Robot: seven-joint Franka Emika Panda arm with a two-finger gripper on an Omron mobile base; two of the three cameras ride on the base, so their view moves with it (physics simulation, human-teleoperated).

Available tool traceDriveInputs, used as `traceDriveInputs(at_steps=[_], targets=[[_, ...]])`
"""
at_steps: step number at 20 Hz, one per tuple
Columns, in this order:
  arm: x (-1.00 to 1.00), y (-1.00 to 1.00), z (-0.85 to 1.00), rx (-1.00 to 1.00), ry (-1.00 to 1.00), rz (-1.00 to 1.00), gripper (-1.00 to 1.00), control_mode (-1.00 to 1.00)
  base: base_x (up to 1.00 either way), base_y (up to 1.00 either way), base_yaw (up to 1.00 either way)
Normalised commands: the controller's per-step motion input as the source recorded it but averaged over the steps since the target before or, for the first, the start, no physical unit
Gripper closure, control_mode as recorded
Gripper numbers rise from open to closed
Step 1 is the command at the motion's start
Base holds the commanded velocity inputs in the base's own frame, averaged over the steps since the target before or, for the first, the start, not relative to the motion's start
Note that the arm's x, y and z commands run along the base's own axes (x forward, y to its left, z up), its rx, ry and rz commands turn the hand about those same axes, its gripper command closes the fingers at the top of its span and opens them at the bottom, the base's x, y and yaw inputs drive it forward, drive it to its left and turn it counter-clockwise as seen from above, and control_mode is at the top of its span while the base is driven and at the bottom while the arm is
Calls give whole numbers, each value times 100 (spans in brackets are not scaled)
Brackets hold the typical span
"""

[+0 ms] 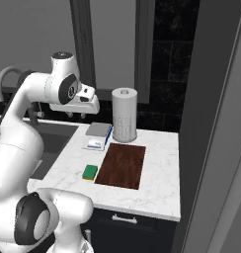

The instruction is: Pick up the sponge from the counter and clean the cutting board by briefly scrubbing or pressing down on the cutting board. Once finished, release the sponge.

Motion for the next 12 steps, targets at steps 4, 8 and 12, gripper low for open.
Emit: traceDriveInputs(at_steps=[4,8,12], targets=[[-45,0,-3,0,-3,0,-100,-100,0,0,0],[-79,0,-33,0,0,0,-100,-100,0,0,0],[-59,0,-69,0,0,0,-100,-100,0,0,0]])
